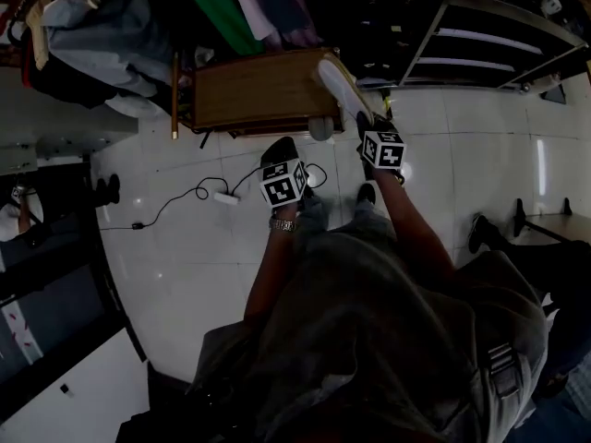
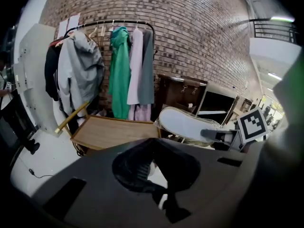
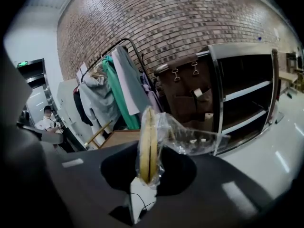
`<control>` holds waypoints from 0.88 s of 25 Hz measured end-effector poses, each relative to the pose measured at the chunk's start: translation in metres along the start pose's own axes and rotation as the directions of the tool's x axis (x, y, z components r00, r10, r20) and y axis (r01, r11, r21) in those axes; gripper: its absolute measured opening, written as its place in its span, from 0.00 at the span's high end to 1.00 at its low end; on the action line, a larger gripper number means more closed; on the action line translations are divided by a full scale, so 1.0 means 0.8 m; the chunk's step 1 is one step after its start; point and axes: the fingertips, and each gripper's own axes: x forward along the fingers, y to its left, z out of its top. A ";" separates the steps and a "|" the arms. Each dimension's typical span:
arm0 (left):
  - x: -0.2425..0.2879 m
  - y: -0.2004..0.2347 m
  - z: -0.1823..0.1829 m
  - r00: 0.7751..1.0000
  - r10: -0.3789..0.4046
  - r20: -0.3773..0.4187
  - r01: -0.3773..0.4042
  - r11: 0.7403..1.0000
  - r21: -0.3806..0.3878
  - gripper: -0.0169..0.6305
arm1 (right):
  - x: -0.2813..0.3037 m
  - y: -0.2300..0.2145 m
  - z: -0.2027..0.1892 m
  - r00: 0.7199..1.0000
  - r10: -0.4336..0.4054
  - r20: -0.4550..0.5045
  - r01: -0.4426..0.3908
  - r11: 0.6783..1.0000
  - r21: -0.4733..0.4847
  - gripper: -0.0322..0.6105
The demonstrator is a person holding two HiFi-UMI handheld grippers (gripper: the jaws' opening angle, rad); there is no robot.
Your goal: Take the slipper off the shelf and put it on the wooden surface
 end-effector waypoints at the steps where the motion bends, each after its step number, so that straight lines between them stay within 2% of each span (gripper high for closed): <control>1: -0.003 0.019 0.000 1.000 0.008 0.005 -0.008 1.000 -0.006 0.97 | 0.011 0.014 0.001 1.000 0.003 -0.001 -0.003 1.000 -0.007 0.85; 4: -0.010 0.076 -0.004 1.000 -0.007 0.014 0.007 1.000 0.003 0.97 | 0.042 0.055 -0.001 1.000 -0.017 0.010 0.017 1.000 0.006 0.85; 9: -0.024 0.195 -0.014 0.996 -0.084 0.013 0.083 0.996 0.042 0.97 | 0.086 0.127 -0.033 0.989 -0.145 0.038 0.139 0.981 0.139 0.85; 12: -0.032 0.285 -0.011 0.997 -0.071 0.004 0.071 0.997 0.043 0.97 | 0.123 0.188 -0.065 0.982 -0.188 0.021 0.179 0.959 0.219 0.85; 15: -0.041 0.351 -0.025 0.998 -0.064 -0.028 0.065 0.997 0.048 0.97 | 0.164 0.244 -0.095 0.979 -0.204 0.027 0.185 0.930 0.317 0.85; 19: -0.043 0.391 -0.050 0.996 -0.070 -0.056 0.071 0.997 0.010 0.97 | 0.227 0.285 -0.116 0.978 -0.203 0.034 0.170 0.889 0.424 0.85; 22: -0.044 0.402 -0.069 0.993 -0.080 -0.090 0.079 0.997 -0.011 0.97 | 0.283 0.303 -0.133 0.983 -0.178 0.045 0.126 0.830 0.543 0.85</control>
